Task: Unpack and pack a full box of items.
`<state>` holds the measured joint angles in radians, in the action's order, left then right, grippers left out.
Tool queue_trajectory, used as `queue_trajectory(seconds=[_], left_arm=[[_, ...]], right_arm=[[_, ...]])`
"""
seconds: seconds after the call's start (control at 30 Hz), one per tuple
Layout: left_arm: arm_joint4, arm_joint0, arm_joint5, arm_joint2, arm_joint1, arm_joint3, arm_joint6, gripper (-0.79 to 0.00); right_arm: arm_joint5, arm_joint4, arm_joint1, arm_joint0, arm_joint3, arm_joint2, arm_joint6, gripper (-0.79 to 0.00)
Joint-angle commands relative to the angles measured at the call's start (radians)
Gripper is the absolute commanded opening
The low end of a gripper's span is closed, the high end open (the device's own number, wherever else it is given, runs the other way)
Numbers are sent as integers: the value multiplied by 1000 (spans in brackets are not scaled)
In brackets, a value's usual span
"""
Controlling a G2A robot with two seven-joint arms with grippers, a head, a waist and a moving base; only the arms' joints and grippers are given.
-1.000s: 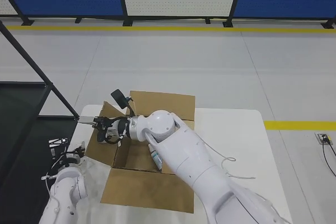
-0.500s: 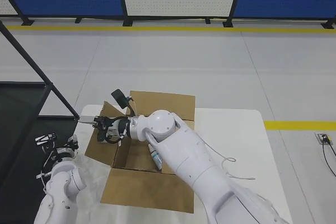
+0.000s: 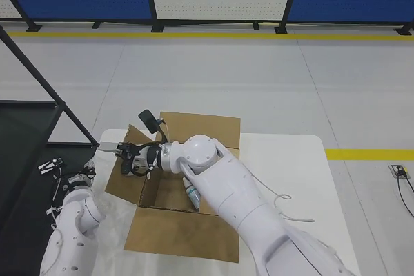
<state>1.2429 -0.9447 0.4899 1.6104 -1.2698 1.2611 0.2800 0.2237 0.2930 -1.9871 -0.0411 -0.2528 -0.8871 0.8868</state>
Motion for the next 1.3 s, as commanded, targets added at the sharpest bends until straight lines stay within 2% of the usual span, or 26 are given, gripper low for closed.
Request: queue_trajectory(seconds=[0.0, 0.1, 0.17, 0.4, 0.8, 1.03, 1.27], left_arm=[[0, 0, 0, 0, 0, 0, 0, 0], [-23, -1, -5, 7, -1, -8, 9, 0], [-29, 26, 24, 18, -1, -32, 10, 0], [-50, 153, 129, 16, -10, -189, -16, 0], [-126, 302, 187, 42, -16, -446, -42, 0], [-181, 341, 214, 68, -17, -550, -76, 0], [-230, 358, 254, 85, -23, -604, -169, 0]], right_arm=[[2, -2, 2, 0, 1, -4, 0, 0], [0, -6, 3, -1, 0, -9, 3, 0], [-3, -9, 4, -2, -2, -11, 4, 0], [-5, -23, 4, -3, -9, -17, 9, 0], [-6, -37, 4, -10, -12, -31, 6, 0], [-7, -44, 4, -10, -12, -39, 10, 0], [-7, -50, 2, -9, -12, -45, 16, 0]])
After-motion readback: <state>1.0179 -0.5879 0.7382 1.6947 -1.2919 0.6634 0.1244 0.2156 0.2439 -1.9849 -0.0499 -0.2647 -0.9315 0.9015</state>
